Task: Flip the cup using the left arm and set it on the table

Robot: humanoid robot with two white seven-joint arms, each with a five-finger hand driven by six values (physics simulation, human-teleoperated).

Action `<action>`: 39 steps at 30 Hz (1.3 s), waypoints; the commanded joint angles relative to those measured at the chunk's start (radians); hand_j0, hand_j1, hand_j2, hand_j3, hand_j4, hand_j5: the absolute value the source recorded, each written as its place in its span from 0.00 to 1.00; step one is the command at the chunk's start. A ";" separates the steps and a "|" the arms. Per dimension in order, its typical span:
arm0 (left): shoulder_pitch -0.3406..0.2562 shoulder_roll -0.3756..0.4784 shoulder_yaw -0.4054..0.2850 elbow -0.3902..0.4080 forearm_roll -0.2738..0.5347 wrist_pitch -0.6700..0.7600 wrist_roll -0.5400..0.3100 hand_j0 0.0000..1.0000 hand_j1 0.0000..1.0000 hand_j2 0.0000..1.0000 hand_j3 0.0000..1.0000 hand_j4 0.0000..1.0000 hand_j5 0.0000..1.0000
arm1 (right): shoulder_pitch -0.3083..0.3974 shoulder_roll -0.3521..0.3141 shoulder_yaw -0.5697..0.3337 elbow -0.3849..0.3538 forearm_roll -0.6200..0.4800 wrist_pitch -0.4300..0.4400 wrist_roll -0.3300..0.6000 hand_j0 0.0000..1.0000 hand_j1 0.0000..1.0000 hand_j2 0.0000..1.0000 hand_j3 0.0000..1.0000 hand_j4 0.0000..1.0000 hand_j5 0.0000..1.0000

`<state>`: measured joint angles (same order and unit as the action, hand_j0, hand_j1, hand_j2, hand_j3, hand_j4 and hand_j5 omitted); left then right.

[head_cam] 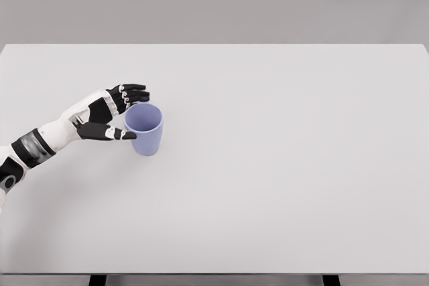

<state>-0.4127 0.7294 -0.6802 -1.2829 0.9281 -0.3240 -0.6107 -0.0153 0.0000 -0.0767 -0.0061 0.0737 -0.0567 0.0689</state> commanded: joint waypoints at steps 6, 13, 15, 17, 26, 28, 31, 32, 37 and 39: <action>0.002 0.002 0.002 -0.010 0.003 -0.006 0.000 1.00 1.00 1.00 1.00 1.00 1.00 | 0.000 0.000 0.000 0.000 0.000 0.000 0.000 1.00 1.00 1.00 1.00 1.00 1.00; -0.003 0.013 0.004 -0.052 0.005 -0.007 0.000 1.00 1.00 1.00 1.00 1.00 1.00 | 0.000 0.000 0.000 0.000 0.000 0.000 0.000 1.00 1.00 1.00 1.00 1.00 1.00; -0.009 0.015 0.004 -0.062 0.005 -0.007 0.000 1.00 1.00 1.00 1.00 1.00 1.00 | 0.000 0.000 0.000 0.000 0.000 0.000 0.000 1.00 1.00 1.00 1.00 1.00 1.00; -0.015 0.018 0.005 -0.079 0.005 -0.007 0.000 1.00 1.00 1.00 1.00 1.00 1.00 | 0.000 0.000 0.000 0.000 0.000 0.000 0.000 1.00 1.00 1.00 1.00 1.00 1.00; -0.130 0.329 0.031 -0.041 -0.438 -0.145 0.000 1.00 1.00 1.00 1.00 1.00 1.00 | 0.000 0.000 0.000 0.000 0.000 0.000 0.000 1.00 1.00 1.00 1.00 1.00 1.00; -0.159 0.326 0.036 -0.012 -0.574 -0.168 0.000 1.00 1.00 1.00 1.00 1.00 1.00 | 0.000 0.000 0.000 0.000 0.000 0.000 0.000 1.00 1.00 1.00 1.00 1.00 1.00; -0.169 0.324 0.036 -0.009 -0.635 -0.173 0.000 1.00 1.00 1.00 1.00 1.00 1.00 | 0.000 0.000 0.000 0.000 0.000 0.000 0.000 1.00 1.00 1.00 1.00 1.00 1.00; -0.169 0.318 0.036 -0.013 -0.673 -0.173 0.000 1.00 1.00 1.00 1.00 1.00 1.00 | 0.000 0.000 0.000 0.000 0.000 0.000 0.000 1.00 1.00 1.00 1.00 1.00 1.00; -0.169 0.281 0.034 -0.015 -0.764 -0.175 0.000 1.00 1.00 1.00 1.00 1.00 1.00 | 0.000 0.000 0.000 0.000 0.000 0.000 0.000 1.00 1.00 1.00 1.00 1.00 1.00; -0.169 0.278 0.034 -0.015 -0.762 -0.173 0.000 1.00 1.00 1.00 1.00 1.00 1.00 | 0.000 0.000 0.000 0.000 0.000 0.000 0.000 1.00 1.00 1.00 1.00 1.00 1.00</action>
<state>-0.5814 1.0124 -0.6467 -1.2976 0.1756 -0.4978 -0.6112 -0.0153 0.0000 -0.0767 -0.0061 0.0737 -0.0567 0.0689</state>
